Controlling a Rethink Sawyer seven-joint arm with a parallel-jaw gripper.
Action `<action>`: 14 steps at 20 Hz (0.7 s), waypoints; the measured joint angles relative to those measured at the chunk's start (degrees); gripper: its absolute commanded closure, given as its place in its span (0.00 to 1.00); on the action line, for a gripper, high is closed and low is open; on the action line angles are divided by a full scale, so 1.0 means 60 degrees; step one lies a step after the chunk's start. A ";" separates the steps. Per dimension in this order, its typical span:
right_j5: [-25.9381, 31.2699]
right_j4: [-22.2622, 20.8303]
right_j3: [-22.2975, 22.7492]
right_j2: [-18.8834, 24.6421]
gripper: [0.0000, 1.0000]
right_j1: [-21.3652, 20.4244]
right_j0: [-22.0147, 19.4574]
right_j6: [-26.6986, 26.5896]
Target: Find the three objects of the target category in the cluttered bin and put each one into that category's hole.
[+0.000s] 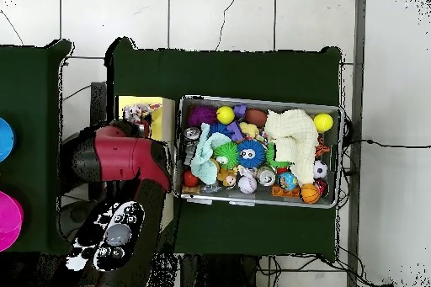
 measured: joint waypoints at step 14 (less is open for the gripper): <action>0.0031 -0.0010 0.0017 -0.0250 1.00 -0.0221 0.0031 -0.0002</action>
